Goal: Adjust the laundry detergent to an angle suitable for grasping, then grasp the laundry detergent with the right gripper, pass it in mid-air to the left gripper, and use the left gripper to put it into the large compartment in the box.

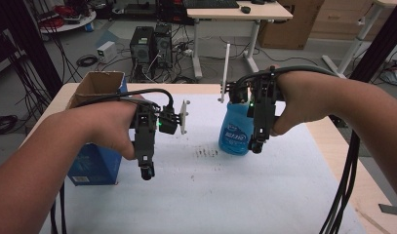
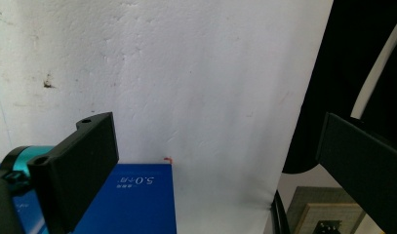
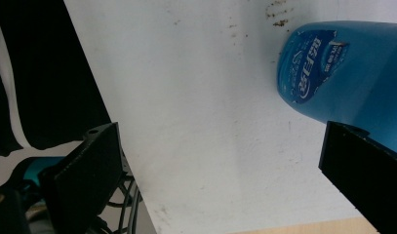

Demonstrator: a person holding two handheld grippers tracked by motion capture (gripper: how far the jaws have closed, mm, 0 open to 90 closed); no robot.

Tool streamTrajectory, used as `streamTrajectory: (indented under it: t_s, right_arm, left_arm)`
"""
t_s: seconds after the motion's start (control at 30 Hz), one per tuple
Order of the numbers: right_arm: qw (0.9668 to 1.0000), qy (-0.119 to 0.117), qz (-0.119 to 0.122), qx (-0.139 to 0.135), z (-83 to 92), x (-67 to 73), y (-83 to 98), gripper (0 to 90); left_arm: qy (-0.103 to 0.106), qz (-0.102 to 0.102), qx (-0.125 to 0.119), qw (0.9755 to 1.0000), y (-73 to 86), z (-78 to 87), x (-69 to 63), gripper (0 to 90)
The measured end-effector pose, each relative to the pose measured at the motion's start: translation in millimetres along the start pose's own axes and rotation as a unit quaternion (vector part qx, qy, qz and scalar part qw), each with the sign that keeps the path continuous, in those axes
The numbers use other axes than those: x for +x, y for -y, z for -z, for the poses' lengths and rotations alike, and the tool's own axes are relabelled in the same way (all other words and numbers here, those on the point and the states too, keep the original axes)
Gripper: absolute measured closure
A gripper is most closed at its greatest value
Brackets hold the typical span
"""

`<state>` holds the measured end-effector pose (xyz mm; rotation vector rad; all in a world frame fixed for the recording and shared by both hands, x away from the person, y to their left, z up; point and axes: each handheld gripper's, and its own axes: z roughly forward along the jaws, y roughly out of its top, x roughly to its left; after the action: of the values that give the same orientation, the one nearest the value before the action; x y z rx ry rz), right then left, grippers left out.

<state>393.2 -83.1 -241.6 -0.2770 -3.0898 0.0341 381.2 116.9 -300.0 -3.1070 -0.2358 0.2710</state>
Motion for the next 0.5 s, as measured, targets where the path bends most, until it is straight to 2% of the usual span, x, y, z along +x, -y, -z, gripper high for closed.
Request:
streamTrajectory:
  t_s: [0.5]
  right_arm:
    - [1.0000, 0.001, 0.001, 0.001, 1.3, 2.4, -1.7, 1.5]
  left_arm:
    - [-0.009, -0.004, -0.003, 0.9999, 3.5, 9.6, -0.5, 1.7]
